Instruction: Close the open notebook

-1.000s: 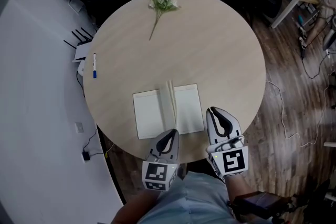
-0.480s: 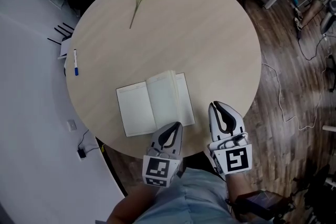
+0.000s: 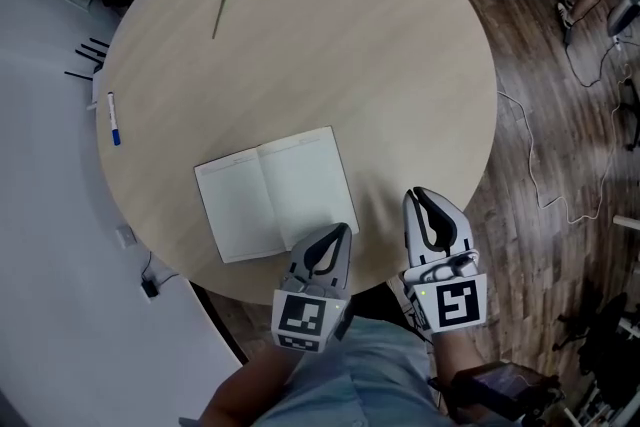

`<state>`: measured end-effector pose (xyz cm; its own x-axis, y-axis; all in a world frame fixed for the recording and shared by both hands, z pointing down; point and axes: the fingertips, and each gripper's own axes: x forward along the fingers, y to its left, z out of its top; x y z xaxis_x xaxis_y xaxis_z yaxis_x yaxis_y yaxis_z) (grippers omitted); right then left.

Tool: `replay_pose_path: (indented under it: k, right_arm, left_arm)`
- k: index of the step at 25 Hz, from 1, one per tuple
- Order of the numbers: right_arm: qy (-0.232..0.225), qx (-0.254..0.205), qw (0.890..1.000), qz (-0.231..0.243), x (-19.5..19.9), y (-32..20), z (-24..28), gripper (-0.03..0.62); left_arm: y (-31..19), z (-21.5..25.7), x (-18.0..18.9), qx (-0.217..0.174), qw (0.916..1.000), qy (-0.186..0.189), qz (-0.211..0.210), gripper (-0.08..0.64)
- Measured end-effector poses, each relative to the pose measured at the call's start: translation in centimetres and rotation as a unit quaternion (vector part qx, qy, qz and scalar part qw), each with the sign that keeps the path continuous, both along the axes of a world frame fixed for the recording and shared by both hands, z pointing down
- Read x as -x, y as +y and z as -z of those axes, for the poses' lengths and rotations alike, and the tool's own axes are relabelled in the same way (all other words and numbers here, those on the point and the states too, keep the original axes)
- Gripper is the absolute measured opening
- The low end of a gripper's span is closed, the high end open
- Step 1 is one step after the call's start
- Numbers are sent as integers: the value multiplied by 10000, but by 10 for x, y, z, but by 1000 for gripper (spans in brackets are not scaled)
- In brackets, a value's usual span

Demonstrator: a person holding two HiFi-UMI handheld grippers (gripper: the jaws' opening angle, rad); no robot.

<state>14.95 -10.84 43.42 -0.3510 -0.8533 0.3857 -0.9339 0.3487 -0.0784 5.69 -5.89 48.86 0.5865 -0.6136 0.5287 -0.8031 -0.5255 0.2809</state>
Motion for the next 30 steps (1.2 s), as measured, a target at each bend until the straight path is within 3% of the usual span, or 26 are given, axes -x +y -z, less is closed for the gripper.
replay_pose_path:
  k: [9,15,21,26,30]
  right_arm:
    - [-23,51,9999,154,6,-3,-7,52]
    - [-85,-334,9980,538,46,5,42,52]
    - [-192,-592,9916,1134,113,22,81,52]
    - [-260,-764,9822,1699,169,26,88,52]
    - [-221,-617,9773,2013,196,23,77,52]
  left_arm:
    - [-2,0,6,-67,9998,-2,184,18]
    - [8,42,56,-503,9957,-112,765,20]
    - [36,66,149,-699,9807,-401,1779,21]
    - [54,54,213,-539,9648,-540,2515,25]
    - [61,24,239,-125,9555,-580,2889,168]
